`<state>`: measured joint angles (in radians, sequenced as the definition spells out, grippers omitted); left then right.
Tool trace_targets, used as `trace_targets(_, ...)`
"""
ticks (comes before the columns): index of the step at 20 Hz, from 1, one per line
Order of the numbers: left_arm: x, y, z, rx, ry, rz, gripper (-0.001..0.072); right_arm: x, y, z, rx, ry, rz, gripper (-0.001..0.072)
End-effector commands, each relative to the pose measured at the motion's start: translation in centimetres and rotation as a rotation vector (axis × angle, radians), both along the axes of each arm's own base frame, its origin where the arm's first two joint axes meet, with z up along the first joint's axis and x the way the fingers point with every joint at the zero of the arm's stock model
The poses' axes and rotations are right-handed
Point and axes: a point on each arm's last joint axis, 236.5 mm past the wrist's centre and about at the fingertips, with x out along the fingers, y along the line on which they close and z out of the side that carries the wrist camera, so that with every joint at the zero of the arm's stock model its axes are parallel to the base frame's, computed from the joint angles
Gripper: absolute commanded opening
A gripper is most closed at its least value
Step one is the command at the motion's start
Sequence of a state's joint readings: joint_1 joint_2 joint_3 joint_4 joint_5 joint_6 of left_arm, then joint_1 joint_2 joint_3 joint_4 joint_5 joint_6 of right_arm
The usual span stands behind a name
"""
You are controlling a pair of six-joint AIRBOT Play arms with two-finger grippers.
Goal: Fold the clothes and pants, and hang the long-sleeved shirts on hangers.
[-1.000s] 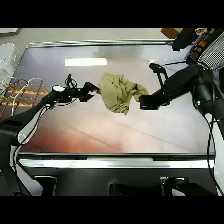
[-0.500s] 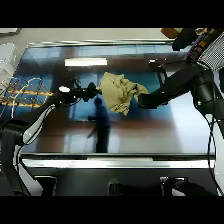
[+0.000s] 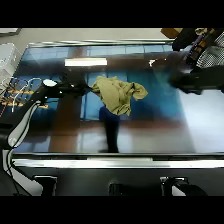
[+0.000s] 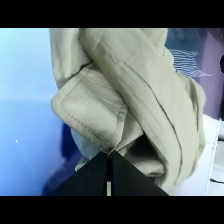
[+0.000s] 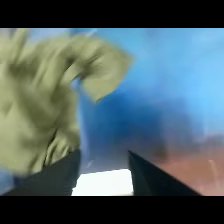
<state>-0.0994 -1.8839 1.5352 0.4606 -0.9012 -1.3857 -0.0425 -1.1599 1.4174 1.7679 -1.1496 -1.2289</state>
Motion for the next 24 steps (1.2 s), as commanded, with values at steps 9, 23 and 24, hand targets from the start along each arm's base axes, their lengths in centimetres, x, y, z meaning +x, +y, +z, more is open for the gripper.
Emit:
trace_targets(9, -3.4, 2.7, 0.8, 0.004, 0.107, -0.1, 0.0021, 8.0, 0.7, -15.7, 0.567, 0.175, -0.03, 0.066)
trace_targets(23, -3.6, 3.0, 0.4, 0.024, 0.108, -0.105, 0.0021, 14.4, 8.3, -24.4, 0.458, 0.059, -0.115, 0.0591)
trace_targets(24, -3.6, 3.0, 0.3, 0.029, 0.108, -0.107, 0.0021, 14.7, 8.2, -24.6, 0.461, 0.05, -0.135, 0.0589)
